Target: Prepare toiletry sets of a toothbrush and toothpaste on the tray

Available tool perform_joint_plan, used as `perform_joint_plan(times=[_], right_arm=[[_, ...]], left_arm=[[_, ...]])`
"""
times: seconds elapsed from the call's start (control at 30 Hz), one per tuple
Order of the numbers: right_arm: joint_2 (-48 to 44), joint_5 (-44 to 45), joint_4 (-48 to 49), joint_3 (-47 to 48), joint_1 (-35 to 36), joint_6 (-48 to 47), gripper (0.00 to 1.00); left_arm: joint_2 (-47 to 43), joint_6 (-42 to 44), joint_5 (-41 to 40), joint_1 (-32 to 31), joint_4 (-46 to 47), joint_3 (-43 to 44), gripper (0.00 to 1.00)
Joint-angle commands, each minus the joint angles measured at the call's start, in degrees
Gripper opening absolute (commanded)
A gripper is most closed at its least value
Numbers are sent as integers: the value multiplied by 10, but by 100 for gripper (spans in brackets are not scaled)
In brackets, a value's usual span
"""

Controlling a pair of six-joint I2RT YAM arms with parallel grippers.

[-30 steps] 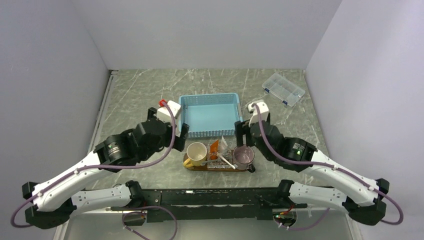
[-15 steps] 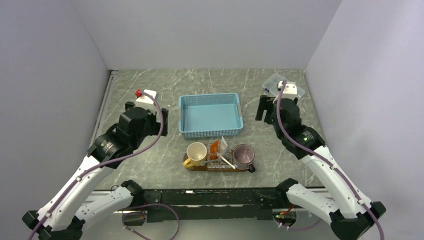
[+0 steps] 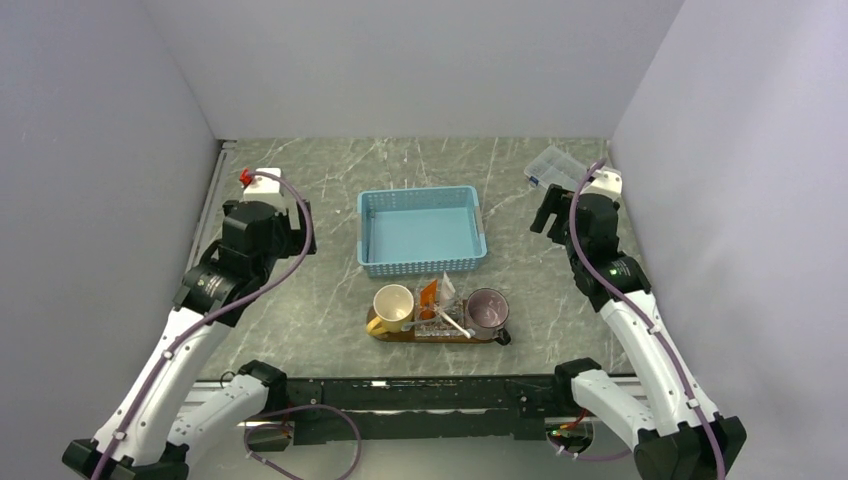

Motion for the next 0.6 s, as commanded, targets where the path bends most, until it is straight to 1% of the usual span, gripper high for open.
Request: perform_joint_plan(times=[0.0,0.03,0.07,0.2,0.33,0.57], right_arm=[[-3,-4,55,-6,-4,22,91],[-5,-4,59,-9,-4,23,98],[-7,-3,63,-13,-4,25,100],[-6,-12,67,-24,-4,26,100],[5,0,60,-24,-4,34,100],[-19,8,76,-37,-4,34,100]], left_arm=[[-25,-14,22,17,47,-32,99],[-28,-16,29,20,52,-37,99],[-30,-16,35,22,55,-39,99],[-30,-9,32,27,57,-42,99],[-35,-10,43,28,57,-48,99],[-43,-11,41,29,60,-54,99]])
